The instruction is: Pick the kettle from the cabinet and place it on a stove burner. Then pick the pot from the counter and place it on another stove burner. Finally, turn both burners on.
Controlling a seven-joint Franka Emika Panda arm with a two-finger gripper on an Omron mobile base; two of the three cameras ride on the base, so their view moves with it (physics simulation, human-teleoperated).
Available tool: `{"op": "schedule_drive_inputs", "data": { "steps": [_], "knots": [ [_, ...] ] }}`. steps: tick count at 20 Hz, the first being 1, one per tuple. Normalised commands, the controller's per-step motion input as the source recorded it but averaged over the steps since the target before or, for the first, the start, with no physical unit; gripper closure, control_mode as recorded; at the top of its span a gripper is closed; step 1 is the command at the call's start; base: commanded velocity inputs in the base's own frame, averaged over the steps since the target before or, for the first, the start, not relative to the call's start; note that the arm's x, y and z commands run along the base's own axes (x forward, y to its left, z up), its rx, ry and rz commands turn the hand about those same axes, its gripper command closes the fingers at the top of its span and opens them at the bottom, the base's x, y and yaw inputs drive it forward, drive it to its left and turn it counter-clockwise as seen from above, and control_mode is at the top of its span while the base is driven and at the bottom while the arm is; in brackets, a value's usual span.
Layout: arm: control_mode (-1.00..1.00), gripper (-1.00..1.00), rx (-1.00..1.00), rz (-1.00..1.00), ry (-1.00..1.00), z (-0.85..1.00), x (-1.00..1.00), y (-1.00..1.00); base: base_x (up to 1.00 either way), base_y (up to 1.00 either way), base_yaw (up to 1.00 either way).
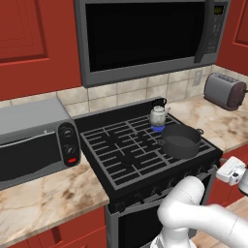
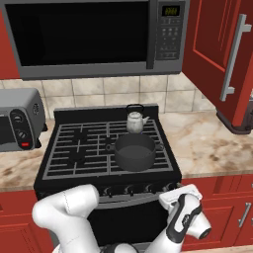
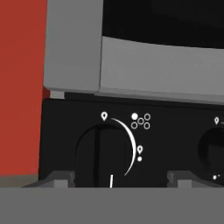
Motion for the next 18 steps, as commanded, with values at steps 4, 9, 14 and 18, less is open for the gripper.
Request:
{"op": "schedule_drive_inputs", "data": {
  "steps": [4, 9, 14, 18],
  "knots": [
    [-1.0, -1.0, 0.0, 0.0, 0.0, -0.08, 0.07, 0.0, 0.0, 0.0, 0.0],
    [-1.0, -1.0, 0.0, 0.03, 0.0, -0.17, -0.01, -0.08, 0.0, 0.0, 0.0],
    [-1.0, -1.0, 0.0, 0.04, -0.02, -0.16, -0.08, -0.08, 0.0, 0.0, 0.0],
    [-1.0, -1.0, 0.0, 0.03, -0.01, -0.07, 0.0, -0.03, 0.0, 0.0, 0.0]
  ]
}}
